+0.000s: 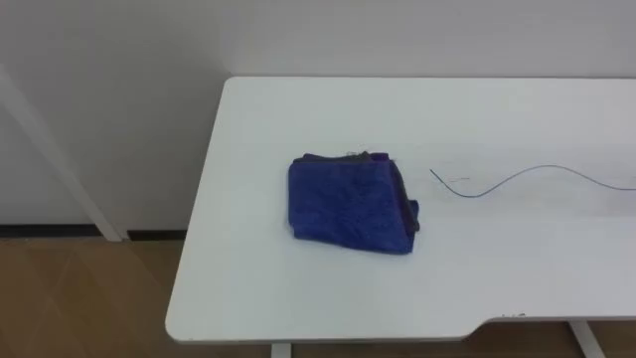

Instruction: Wipe table

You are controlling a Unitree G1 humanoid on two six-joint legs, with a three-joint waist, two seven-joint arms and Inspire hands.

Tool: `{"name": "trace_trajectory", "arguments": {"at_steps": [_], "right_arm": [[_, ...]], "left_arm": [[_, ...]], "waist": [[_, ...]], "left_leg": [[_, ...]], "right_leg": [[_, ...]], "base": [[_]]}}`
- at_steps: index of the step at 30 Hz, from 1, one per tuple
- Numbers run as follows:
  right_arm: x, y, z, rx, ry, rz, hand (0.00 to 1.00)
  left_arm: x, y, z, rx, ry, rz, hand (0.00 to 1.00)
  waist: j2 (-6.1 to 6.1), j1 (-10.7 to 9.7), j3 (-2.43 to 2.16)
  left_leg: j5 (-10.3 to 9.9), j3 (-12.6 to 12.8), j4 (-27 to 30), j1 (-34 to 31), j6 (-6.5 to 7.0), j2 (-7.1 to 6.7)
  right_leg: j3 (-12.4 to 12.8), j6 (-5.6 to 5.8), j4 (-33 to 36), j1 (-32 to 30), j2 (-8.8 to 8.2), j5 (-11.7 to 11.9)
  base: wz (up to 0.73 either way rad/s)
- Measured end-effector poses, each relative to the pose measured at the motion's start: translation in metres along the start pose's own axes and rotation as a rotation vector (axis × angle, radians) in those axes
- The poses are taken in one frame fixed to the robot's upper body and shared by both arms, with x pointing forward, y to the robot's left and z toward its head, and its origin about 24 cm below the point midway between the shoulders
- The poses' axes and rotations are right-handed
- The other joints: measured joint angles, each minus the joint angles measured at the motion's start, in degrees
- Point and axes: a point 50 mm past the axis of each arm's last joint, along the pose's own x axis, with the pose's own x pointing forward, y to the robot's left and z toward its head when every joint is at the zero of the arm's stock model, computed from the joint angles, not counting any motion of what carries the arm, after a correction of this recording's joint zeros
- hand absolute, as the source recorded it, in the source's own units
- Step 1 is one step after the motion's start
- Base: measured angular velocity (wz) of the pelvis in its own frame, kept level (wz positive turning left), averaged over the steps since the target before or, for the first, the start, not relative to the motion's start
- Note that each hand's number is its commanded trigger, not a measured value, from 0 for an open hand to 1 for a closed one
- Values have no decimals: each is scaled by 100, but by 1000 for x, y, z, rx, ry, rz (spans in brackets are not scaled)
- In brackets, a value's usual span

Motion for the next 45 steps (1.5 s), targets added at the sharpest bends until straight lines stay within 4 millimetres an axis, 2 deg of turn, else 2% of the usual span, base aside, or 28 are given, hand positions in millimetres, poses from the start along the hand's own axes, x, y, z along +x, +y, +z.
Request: {"name": "trace_trajectory", "arguments": {"at_steps": [12,18,21,22,23,24,26,28,30,31,33,34,35,36,38,39,42,45], "right_arm": [[0,1,0,11,-2,13,0],[0,3,-4,184,9,32,0],[1,5,-15,388,44,30,0],[1,5,-21,508,68,28,0],[0,5,-28,642,89,23,0],[0,5,-32,701,99,16,0],[0,1,-46,907,143,-26,0],[-1,-4,-57,1075,177,-64,0],[-3,-16,-69,1230,200,-125,0],[-5,-30,-73,1298,197,-174,0],[-10,-58,-81,1378,198,-290,0],[-11,-66,-81,1399,187,-318,0],[-14,-82,-77,1439,150,-368,0],[-15,-91,-75,1459,135,-389,0],[-23,-120,-65,1478,85,-491,0],[-25,-127,-60,1479,69,-513,0],[-44,-171,-28,1468,-83,-658,0],[-60,-196,-9,1436,-190,-753,0]], "left_arm": [[0,0,-3,0,9,-2,0],[0,1,-5,-30,17,-3,0],[0,3,-11,-61,33,-3,0],[0,5,-12,-98,43,4,0],[-1,8,-15,-148,53,14,0],[-1,10,-17,-165,55,21,0],[-1,18,-19,-205,54,46,0],[-1,26,-24,-236,65,69,0],[-2,35,-27,-271,67,100,0],[-2,40,-28,-289,62,120,0],[-2,50,-25,-293,50,149,0],[-2,52,-25,-292,47,154,0],[-3,56,-24,-290,45,165,0],[-3,58,-24,-291,44,169,0],[-3,64,-17,-287,24,180,0],[-3,64,-16,-286,18,183,0],[-4,68,-11,-289,-21,194,0],[-4,68,-6,-274,-50,198,0]], "waist": [[-7,12,-2],[-51,9,0],[-75,-8,-7],[-87,-32,-8],[-102,-80,-9],[-119,-110,-11],[-204,-246,-23],[-258,-376,-14],[-340,-458,-10],[-384,-488,-29],[-480,-520,-31],[-509,-545,-28],[-556,-613,-27],[-570,-639,-28],[-596,-627,-23],[-601,-615,-27],[-580,-614,-30],[-568,-576,-36]], "left_leg": [[0,1,-1,8,0,2],[0,28,-2,13,0,2],[-1,27,-5,15,1,1],[-1,18,-9,26,1,2],[-1,7,-13,28,1,2],[-1,5,-13,25,0,2],[0,-8,-12,5,0,0],[0,-14,-11,-1,-1,1],[0,0,-14,-16,0,-1],[0,19,-14,-48,1,-5],[-1,107,-14,-46,3,1],[-1,112,-14,-46,3,2],[-1,108,-14,-47,3,2],[-1,108,-14,-46,4,2],[-2,123,-14,-59,5,3],[-2,149,-17,-65,5,5],[1,182,-21,-123,7,7],[1,188,-23,-184,7,10]], "right_leg": [[-3,1,-2,1,-4,0],[39,1,-3,-3,6,0],[56,8,-1,-2,18,-7],[55,8,-3,10,10,-7],[58,9,-3,18,8,-8],[51,10,-3,17,-2,-9],[34,13,-5,5,-5,-12],[35,13,-2,-1,-4,-12],[45,13,-1,-24,-7,-13],[61,13,16,-73,0,-13],[86,14,19,-97,20,-11],[88,14,18,-97,21,-10],[84,14,18,-97,20,-8],[89,14,16,-96,22,-6],[174,22,13,-124,38,12],[208,22,14,-141,43,12],[218,21,26,-219,48,14],[228,21,27,-288,50,13]], "base": [[0],[-1],[0],[4],[5],[5],[3],[2],[-9],[-13],[-17],[-6],[0],[0],[-5],[-12],[-7],[0]]}}
